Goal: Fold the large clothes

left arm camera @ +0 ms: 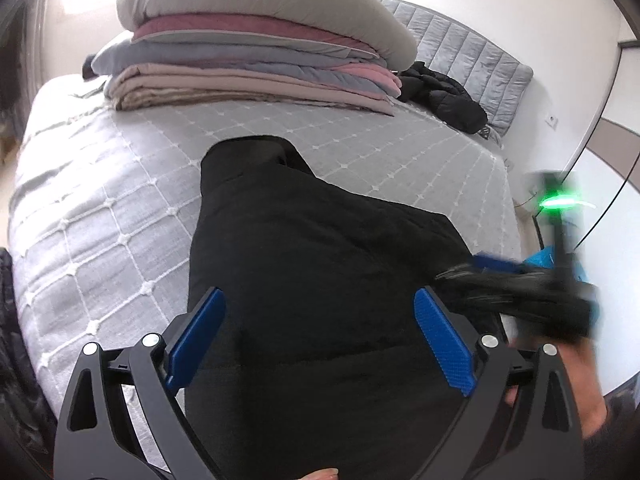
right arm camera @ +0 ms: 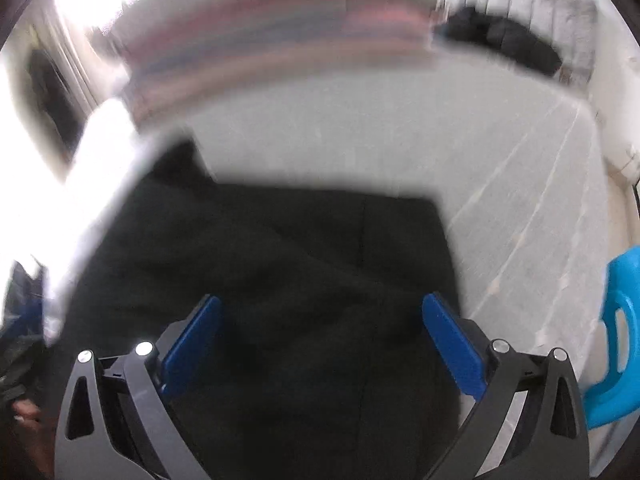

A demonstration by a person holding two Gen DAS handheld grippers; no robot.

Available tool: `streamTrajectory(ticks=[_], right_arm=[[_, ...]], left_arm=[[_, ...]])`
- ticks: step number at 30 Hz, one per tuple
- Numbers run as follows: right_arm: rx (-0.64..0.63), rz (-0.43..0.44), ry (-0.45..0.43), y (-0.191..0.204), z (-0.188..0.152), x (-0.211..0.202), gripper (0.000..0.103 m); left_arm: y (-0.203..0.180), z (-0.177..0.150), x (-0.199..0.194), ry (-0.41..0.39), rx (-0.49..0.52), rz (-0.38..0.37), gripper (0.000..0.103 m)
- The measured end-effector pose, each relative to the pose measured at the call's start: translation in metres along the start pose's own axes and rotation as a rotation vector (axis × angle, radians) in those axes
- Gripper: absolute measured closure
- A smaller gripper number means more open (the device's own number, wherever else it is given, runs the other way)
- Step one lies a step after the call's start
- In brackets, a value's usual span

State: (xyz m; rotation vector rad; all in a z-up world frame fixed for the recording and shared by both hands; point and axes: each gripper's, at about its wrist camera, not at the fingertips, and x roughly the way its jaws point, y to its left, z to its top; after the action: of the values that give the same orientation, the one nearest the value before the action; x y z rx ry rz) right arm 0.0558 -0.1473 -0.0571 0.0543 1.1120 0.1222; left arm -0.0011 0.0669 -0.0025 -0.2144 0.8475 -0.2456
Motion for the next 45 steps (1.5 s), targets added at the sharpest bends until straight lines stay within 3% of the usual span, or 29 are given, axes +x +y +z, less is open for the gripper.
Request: streamTrajectory(ticks=[2, 5, 10, 14, 17, 20, 22, 24, 36, 45], right_arm=[[0.031, 0.017, 0.034, -0.003, 0.005, 0.022, 0.005], [0.022, 0.003, 0.033, 0.001, 0.010, 0.024, 0.005], [0.062, 0.064, 0.023, -0.010, 0.008, 0.017, 0.006], [0.073, 0.085, -0.124, -0.015, -0.006, -0.039, 0.006], [0.032, 0.097, -0.181, -0.005, -0.035, -0.081, 0.006], [-0.024, 0.081, -0.133, 0.006, -0.066, -0.079, 0.006], [-0.027, 0.102, -0.057, 0.004, -0.088, -0.047, 0.005], [0.009, 0.133, -0.095, -0.003, -0.093, -0.045, 0.005], [0.010, 0.144, -0.132, -0.007, -0.096, -0.054, 0.006], [0.051, 0.183, -0.198, -0.032, -0.102, -0.106, 0.006]], left_arm=[[-0.003, 0.000, -0.004, -0.017, 0.019, 0.006, 0.011], [-0.008, -0.001, -0.008, -0.028, 0.043, 0.025, 0.011], [-0.016, -0.003, -0.019, -0.075, 0.094, 0.068, 0.011], [-0.023, -0.007, -0.031, -0.113, 0.132, 0.096, 0.011], [-0.023, -0.009, -0.040, -0.127, 0.142, 0.099, 0.011], [-0.024, -0.014, -0.050, -0.147, 0.160, 0.108, 0.011], [-0.025, -0.017, -0.056, -0.160, 0.176, 0.119, 0.011], [-0.026, -0.021, -0.062, -0.173, 0.190, 0.122, 0.011], [-0.030, -0.026, -0.070, -0.201, 0.243, 0.156, 0.011], [-0.035, -0.036, -0.076, -0.203, 0.310, 0.171, 0.011]])
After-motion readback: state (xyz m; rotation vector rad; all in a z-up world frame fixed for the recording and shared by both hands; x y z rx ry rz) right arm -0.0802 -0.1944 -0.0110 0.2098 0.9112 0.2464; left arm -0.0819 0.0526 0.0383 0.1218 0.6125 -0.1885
